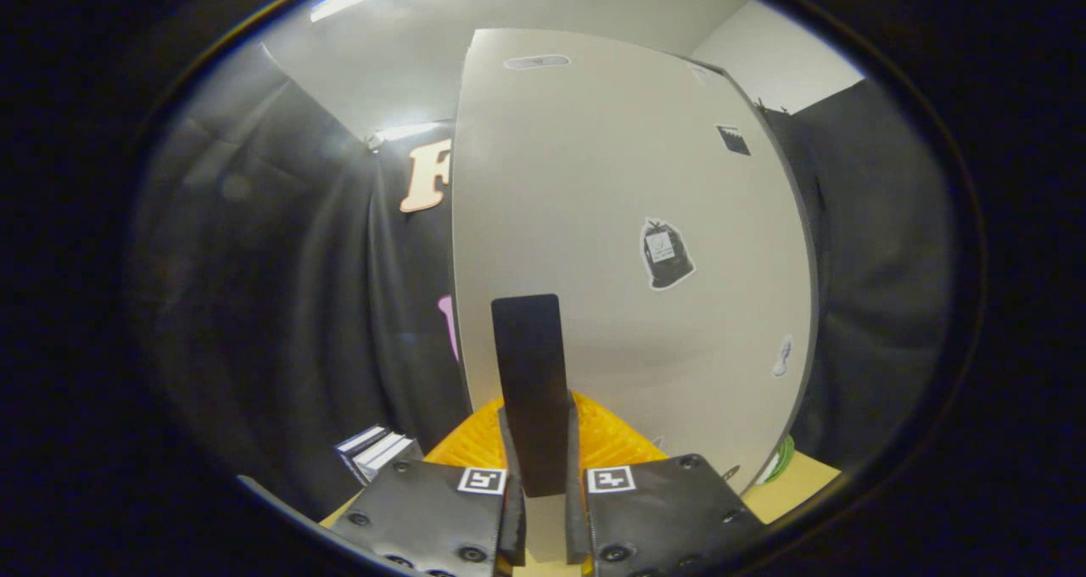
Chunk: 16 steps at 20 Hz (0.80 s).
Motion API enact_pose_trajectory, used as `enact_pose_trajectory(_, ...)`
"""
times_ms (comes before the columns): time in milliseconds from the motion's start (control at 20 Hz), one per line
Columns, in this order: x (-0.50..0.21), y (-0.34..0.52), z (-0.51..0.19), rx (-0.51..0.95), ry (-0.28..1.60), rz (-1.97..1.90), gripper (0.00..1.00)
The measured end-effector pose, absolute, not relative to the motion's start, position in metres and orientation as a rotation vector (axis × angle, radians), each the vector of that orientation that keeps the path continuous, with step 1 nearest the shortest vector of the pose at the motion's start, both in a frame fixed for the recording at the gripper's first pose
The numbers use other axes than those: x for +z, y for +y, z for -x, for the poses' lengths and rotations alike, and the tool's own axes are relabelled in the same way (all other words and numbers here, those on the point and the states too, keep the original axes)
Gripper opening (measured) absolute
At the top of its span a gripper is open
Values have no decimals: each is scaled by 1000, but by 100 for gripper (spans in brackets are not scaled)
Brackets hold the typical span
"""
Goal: Open the shoe cabinet door, grab the shoes and put them into the shoe cabinet, then close the shoe cabinet door.
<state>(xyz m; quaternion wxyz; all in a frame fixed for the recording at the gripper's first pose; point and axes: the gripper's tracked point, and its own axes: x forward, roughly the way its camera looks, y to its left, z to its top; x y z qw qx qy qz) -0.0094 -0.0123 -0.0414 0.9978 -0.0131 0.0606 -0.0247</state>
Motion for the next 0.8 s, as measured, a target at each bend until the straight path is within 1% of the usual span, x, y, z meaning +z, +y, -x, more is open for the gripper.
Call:
enact_pose_trajectory(500,-20,-51,80,-20,134,42,20)
enact_pose_trajectory(800,-6,-89,119,-60,134,22,20)
